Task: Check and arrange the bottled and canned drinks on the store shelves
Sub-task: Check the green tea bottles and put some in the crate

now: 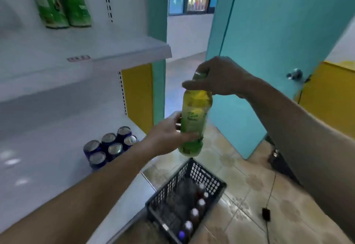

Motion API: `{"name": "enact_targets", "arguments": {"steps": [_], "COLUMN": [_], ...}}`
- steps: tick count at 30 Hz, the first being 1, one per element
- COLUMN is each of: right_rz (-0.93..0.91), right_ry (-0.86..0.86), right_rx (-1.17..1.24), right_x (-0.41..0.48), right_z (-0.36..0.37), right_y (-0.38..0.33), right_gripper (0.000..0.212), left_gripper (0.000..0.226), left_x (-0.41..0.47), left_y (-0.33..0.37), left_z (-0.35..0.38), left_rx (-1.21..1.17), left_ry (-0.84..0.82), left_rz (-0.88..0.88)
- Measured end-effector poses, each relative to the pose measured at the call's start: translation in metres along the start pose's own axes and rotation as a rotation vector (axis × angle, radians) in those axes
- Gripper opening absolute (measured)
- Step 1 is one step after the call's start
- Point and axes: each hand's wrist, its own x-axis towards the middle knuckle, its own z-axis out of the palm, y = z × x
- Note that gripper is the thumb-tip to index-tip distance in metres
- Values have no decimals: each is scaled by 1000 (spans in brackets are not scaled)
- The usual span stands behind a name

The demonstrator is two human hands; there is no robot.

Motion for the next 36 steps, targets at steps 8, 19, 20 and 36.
{"name": "enact_targets", "arguments": {"steps": [8, 19, 20, 36], "right_rz": [228, 436, 438, 281], "right_ry": [-220, -459, -473, -787], "right_rx": [88, 62, 44, -238], "right_x": [-30, -7, -5, -10], "right_z": [170, 435, 457, 699], "right_y": [165, 414, 435, 585], "right_gripper": [28, 20, 19, 30], "left_gripper": [70, 58, 55, 42], "left_x": [25, 145, 160, 234], "left_y": [-121, -297, -315, -471], "left_z": [121, 319, 335, 456], "left_rx": [132, 267, 291, 479], "left_ry": [-74, -233, -245, -388], "left_rz": [-425, -732, -731, -747]}}
